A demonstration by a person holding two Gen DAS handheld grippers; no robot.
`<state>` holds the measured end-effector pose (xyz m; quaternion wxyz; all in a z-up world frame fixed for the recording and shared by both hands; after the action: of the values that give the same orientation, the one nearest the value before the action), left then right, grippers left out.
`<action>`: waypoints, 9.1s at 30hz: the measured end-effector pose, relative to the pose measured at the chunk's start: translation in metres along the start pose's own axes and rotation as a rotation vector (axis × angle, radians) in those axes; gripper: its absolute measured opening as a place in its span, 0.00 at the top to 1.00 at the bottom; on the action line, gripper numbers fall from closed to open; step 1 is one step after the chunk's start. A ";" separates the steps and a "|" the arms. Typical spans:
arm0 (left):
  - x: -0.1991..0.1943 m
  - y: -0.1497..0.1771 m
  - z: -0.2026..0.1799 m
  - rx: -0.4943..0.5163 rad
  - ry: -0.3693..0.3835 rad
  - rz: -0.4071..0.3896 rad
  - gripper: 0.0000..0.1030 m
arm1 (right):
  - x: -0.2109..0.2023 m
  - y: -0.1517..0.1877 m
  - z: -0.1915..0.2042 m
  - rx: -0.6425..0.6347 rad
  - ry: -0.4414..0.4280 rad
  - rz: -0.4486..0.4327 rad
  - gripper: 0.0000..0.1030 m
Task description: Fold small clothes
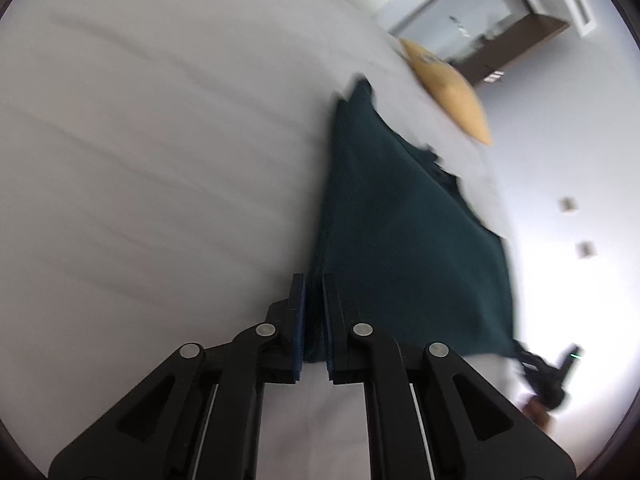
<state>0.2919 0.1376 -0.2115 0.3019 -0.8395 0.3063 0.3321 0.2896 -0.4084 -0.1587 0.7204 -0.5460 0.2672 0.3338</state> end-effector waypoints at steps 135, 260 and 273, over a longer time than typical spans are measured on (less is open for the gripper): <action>0.055 -0.003 -0.047 0.364 -0.124 -0.040 0.88 | 0.055 -0.030 0.004 0.068 -0.121 0.041 0.94; 0.135 0.125 -0.262 0.459 0.133 0.371 0.89 | 0.151 -0.126 0.153 -0.070 -0.573 0.211 0.85; 0.157 0.143 -0.321 0.550 0.229 0.426 0.89 | 0.108 -0.160 0.094 -0.162 -0.476 0.155 0.87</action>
<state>0.4020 -0.2299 -0.1799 0.4044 -0.6761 0.5838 0.1966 0.4835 -0.3261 -0.1177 0.6893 -0.4858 0.1039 0.5273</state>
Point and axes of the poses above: each gripper's, at about its wrist camera, not at the fingertips, and x roughly the way its jaws point, z to its left, y to its underside, the point moved 5 cm from there along x, roughly the way its jaws point, and after that the axes turned 12 degrees about -x, right-handed, at the moved point
